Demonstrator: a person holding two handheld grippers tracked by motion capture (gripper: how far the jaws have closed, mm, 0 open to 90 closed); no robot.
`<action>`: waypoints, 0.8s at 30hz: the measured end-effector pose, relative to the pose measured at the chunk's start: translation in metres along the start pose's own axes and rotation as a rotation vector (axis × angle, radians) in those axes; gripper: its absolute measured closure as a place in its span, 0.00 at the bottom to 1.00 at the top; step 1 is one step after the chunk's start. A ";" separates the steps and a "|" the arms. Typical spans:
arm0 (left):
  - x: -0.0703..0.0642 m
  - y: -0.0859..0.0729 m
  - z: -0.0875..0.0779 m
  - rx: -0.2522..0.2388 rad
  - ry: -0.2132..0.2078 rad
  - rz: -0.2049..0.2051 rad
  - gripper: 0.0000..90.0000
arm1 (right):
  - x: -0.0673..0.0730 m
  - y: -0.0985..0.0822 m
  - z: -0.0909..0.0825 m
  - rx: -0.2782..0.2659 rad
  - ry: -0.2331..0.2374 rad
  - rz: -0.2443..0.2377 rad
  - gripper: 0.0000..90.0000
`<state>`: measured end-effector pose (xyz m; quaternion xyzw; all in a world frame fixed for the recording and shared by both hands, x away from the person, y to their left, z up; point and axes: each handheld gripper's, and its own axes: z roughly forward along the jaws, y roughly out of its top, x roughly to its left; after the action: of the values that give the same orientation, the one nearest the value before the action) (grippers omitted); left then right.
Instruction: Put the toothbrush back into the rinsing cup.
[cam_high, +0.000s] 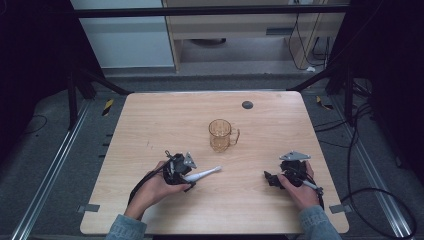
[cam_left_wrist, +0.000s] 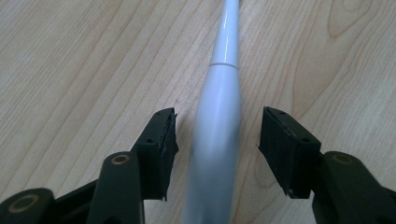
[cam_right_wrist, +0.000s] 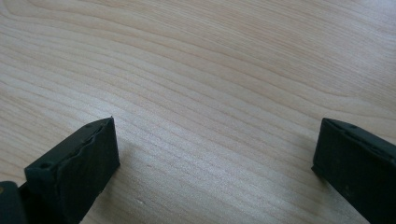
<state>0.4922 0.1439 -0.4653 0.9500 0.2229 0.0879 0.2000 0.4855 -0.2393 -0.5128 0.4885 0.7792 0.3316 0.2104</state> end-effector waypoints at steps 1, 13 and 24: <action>0.000 0.000 0.000 0.003 -0.001 0.001 0.52 | 0.000 0.000 0.000 0.000 0.000 0.000 0.00; 0.001 0.001 0.004 -0.003 -0.002 -0.005 0.63 | 0.000 0.000 0.000 0.000 0.000 0.000 0.00; 0.003 0.002 0.008 0.006 -0.025 -0.016 0.71 | 0.000 0.000 0.000 0.000 0.000 0.000 0.00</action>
<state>0.4978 0.1413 -0.4712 0.9498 0.2283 0.0736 0.2009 0.4855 -0.2393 -0.5128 0.4884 0.7793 0.3314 0.2104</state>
